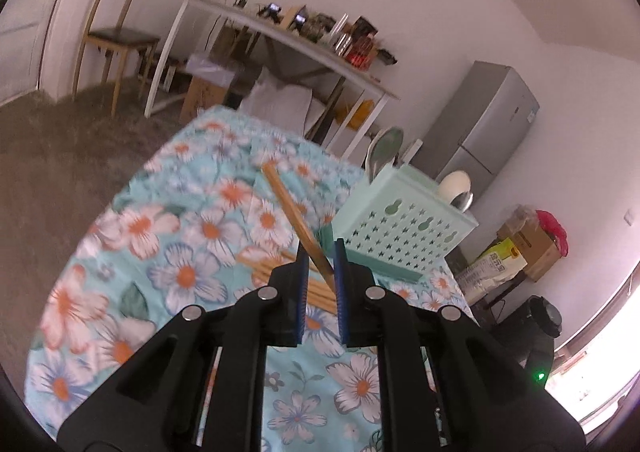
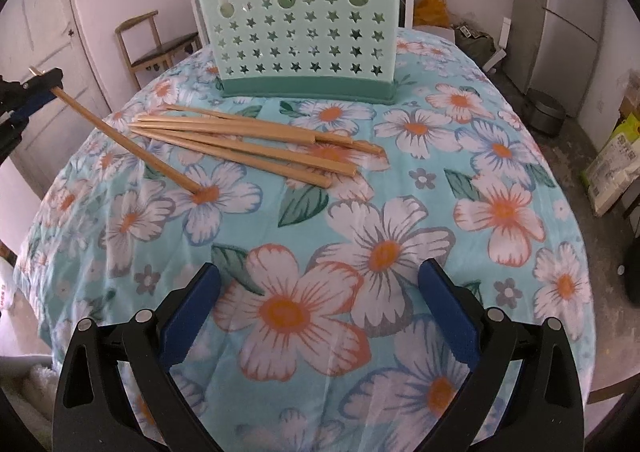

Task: Organize utensils
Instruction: 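Lift the chopstick with the left tool while the right tool grasps another chopstick, then lower the chopstick into the basket and open the left tool while the right tool carries its chopstick, then lower the chopstick into the basket and open the right tool, then grasp another wooden chopstick from the pile with the left tool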

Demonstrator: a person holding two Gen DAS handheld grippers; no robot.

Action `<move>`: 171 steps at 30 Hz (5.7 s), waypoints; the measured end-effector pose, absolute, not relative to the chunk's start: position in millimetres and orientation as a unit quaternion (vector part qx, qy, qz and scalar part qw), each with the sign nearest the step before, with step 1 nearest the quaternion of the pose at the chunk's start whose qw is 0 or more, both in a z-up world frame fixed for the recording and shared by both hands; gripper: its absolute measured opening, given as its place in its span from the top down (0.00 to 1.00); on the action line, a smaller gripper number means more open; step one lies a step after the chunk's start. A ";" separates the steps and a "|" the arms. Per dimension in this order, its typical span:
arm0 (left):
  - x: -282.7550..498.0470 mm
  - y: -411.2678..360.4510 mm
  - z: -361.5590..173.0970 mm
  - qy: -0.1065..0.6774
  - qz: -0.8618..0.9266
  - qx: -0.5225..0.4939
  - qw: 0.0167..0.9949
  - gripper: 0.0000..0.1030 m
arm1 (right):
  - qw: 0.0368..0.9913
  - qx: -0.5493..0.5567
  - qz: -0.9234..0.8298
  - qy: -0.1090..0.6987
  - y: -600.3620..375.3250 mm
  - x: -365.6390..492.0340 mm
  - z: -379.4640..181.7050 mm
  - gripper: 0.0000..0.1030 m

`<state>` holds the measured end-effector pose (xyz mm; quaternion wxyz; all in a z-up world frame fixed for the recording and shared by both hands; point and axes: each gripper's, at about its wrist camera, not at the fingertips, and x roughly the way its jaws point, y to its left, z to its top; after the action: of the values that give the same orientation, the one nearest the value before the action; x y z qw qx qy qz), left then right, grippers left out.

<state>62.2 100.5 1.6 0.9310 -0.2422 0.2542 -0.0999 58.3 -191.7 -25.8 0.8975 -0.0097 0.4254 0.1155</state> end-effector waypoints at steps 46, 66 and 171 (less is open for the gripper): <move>35.8 147.2 0.7 0.231 -0.083 -0.256 0.935 0.91 | 0.849 -0.186 0.339 0.359 -36.5 206.1 33.4 0.92; 50.1 106.5 76.0 0.174 -0.121 -0.197 0.957 0.95 | 0.945 0.061 0.253 0.197 -212.1 112.9 129.3 0.94; 108.5 69.6 -28.6 0.344 -0.106 -0.178 0.916 0.33 | 0.868 0.156 0.240 0.407 -213.9 132.3 -9.6 0.56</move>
<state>108.5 69.6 -28.6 0.9157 -0.1776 0.3445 -0.1060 132.3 -213.9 -9.6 0.8676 0.1562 0.4067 0.2397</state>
